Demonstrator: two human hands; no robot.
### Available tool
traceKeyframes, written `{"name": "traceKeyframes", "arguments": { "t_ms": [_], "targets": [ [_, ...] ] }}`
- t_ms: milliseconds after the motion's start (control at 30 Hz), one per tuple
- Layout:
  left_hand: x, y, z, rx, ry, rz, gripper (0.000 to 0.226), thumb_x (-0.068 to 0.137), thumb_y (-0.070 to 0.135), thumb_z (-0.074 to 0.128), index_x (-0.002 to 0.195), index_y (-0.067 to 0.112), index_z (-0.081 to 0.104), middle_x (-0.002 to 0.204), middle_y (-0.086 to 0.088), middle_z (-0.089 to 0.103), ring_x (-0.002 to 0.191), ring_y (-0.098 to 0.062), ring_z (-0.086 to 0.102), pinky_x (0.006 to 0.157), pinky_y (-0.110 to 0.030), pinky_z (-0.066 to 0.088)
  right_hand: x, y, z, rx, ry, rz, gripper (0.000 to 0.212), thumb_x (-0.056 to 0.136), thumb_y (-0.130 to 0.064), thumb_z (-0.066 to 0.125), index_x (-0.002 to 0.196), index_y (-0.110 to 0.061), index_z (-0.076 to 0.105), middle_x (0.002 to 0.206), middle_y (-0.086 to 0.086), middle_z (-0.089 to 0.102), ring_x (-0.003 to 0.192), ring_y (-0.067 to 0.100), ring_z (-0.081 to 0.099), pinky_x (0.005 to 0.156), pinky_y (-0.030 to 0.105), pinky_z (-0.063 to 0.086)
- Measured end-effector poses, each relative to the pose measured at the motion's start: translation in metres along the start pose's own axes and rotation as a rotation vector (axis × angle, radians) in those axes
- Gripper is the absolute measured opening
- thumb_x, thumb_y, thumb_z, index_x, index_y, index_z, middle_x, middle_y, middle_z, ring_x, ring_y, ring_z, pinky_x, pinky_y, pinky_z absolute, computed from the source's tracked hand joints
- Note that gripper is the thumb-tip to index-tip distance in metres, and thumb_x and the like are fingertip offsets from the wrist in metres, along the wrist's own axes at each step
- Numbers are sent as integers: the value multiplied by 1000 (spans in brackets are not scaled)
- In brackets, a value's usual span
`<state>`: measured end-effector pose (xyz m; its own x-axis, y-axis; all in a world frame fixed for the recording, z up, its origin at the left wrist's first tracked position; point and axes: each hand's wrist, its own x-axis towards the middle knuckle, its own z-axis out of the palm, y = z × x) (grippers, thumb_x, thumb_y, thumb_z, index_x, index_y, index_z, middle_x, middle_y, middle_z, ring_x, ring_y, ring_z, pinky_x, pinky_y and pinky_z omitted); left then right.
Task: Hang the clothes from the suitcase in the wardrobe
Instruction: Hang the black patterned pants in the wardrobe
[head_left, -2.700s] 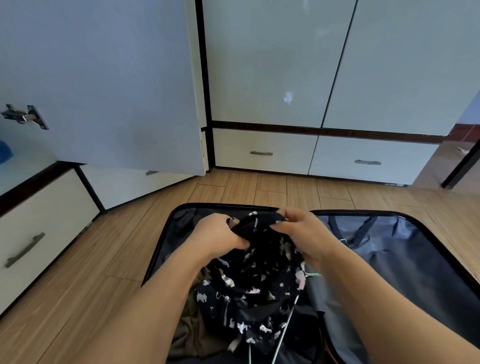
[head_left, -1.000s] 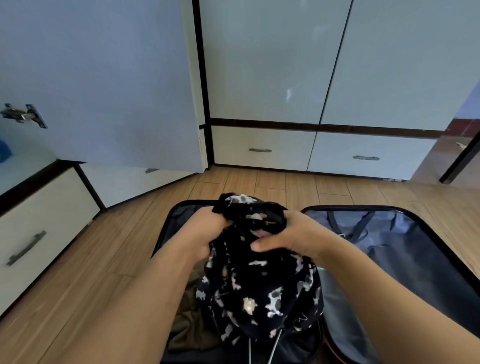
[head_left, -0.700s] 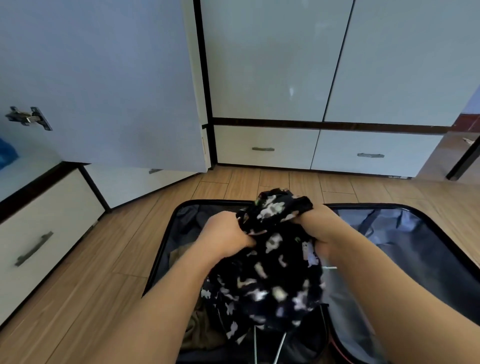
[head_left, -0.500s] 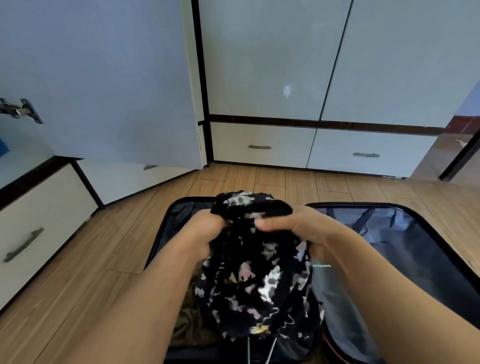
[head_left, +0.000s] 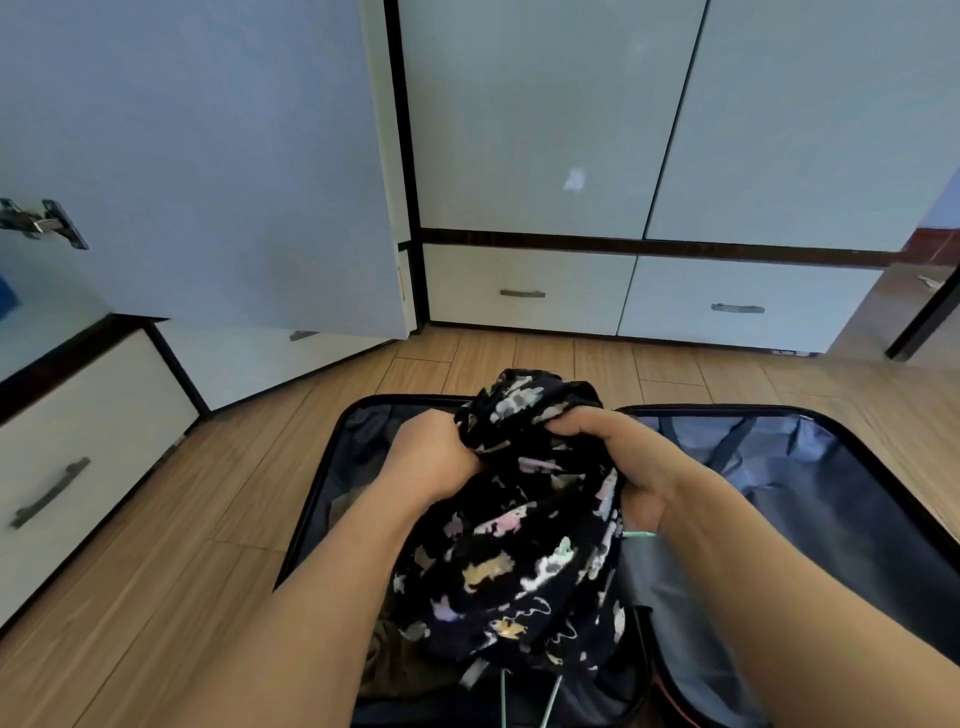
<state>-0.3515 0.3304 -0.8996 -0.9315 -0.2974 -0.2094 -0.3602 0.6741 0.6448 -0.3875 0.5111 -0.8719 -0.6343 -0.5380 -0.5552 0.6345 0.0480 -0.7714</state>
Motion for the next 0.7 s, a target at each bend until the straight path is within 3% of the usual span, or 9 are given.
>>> {"name": "traceKeyframes", "arguments": {
  "t_ms": [100, 167, 233, 300, 400, 467, 567, 633, 700],
  "targets": [
    [-6, -1, -8, -527, -124, -180, 10, 86, 9, 65, 94, 7, 71, 94, -11, 72, 90, -26, 68, 82, -37, 55, 7, 3, -1, -674, 165, -195, 34, 73, -21, 80, 103, -14, 67, 95, 3, 73, 89, 21, 69, 81, 33, 55],
    [-11, 4, -10, -852, -279, -234, 14, 91, 2, 57, 96, 3, 70, 90, -14, 73, 82, -26, 71, 74, -35, 59, 21, 11, -3, -1187, 455, -298, 37, 76, -25, 73, 108, -15, 58, 99, 1, 67, 96, 23, 62, 77, 32, 49],
    [-16, 11, -12, -1067, -402, -267, 16, 92, 3, 53, 88, 3, 69, 73, -11, 69, 65, -20, 68, 62, -29, 59, 29, 17, 0, -1348, 603, -413, 26, 84, -19, 57, 110, -13, 53, 101, 4, 63, 98, 27, 58, 70, 32, 42],
    [-19, 16, -17, -1166, -500, -266, 13, 84, 7, 59, 88, 3, 70, 77, -11, 68, 68, -21, 66, 72, -33, 58, 30, 15, -4, -1140, 553, -368, 15, 87, -12, 53, 101, -8, 59, 94, 8, 65, 95, 29, 61, 70, 34, 45],
    [-21, 13, -22, -1163, -579, -218, 18, 72, 10, 67, 85, 4, 77, 90, -15, 72, 79, -26, 70, 83, -39, 56, 15, 1, -10, -320, 212, -140, 18, 84, 1, 58, 97, 0, 70, 96, 19, 71, 89, 33, 69, 81, 43, 57],
    [-19, 6, -20, -1135, -570, -235, 29, 68, 16, 73, 94, 5, 75, 96, -17, 73, 86, -29, 70, 87, -43, 55, 5, -3, -16, -48, 45, -23, 21, 79, -2, 62, 97, 0, 72, 96, 20, 71, 83, 31, 70, 77, 41, 58],
    [-9, -7, -10, -842, -328, -270, 52, 70, 28, 80, 113, 6, 64, 98, -11, 73, 91, -25, 70, 86, -41, 55, -2, -1, -18, 94, -69, 6, 26, 71, -13, 65, 92, -1, 74, 91, 17, 71, 77, 28, 69, 73, 38, 59],
    [-1, -13, -4, -502, -54, -174, 47, 78, 25, 78, 119, 13, 58, 104, -2, 66, 98, -18, 63, 86, -36, 52, -1, 1, -19, 209, -73, -68, 26, 72, -15, 64, 93, -2, 74, 92, 15, 72, 78, 27, 69, 72, 37, 59],
    [0, -9, -10, -400, 209, -6, 34, 81, 24, 75, 111, 22, 59, 105, 6, 61, 98, -11, 58, 82, -28, 49, 2, 1, -21, 259, -59, -167, 35, 71, -13, 66, 104, -1, 70, 97, 16, 71, 81, 28, 70, 73, 37, 59]
  ]
}}
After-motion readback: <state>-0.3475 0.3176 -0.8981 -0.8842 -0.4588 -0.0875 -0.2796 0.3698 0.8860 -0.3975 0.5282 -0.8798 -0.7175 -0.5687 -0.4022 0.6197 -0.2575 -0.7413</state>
